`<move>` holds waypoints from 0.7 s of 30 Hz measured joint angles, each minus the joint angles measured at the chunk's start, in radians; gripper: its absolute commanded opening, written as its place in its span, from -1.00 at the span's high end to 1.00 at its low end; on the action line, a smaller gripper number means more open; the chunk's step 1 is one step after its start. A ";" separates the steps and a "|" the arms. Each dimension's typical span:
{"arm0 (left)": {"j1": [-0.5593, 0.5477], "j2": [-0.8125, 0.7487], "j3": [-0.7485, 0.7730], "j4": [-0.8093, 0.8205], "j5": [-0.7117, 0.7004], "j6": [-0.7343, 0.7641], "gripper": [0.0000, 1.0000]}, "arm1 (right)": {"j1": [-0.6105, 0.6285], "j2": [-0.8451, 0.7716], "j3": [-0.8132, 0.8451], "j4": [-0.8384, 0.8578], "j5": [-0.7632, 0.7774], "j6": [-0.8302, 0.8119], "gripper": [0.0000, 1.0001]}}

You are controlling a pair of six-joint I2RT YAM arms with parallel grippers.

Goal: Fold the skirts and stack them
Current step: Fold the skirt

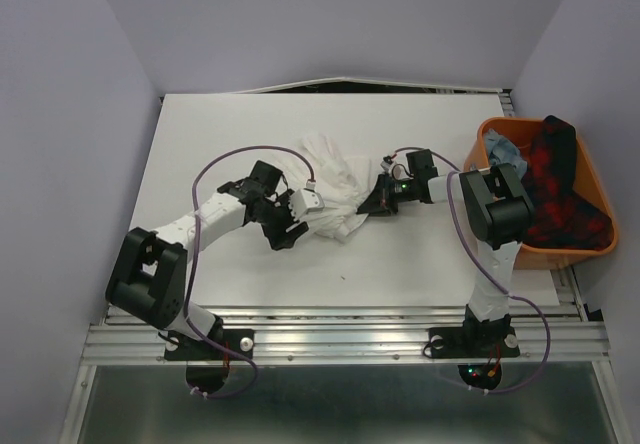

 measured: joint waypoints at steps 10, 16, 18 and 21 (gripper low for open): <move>0.000 0.169 0.000 0.165 -0.001 -0.093 1.00 | 0.000 0.000 0.006 -0.055 0.000 -0.060 0.99; 0.014 0.124 0.048 0.113 -0.002 -0.109 1.00 | 0.000 0.000 0.027 -0.120 0.003 -0.124 0.99; 0.020 0.060 0.097 0.086 -0.005 -0.114 1.00 | 0.000 0.000 0.037 -0.151 0.005 -0.158 0.99; 0.026 -0.030 0.180 0.074 -0.013 -0.124 1.00 | 0.000 0.000 0.048 -0.184 0.007 -0.195 0.99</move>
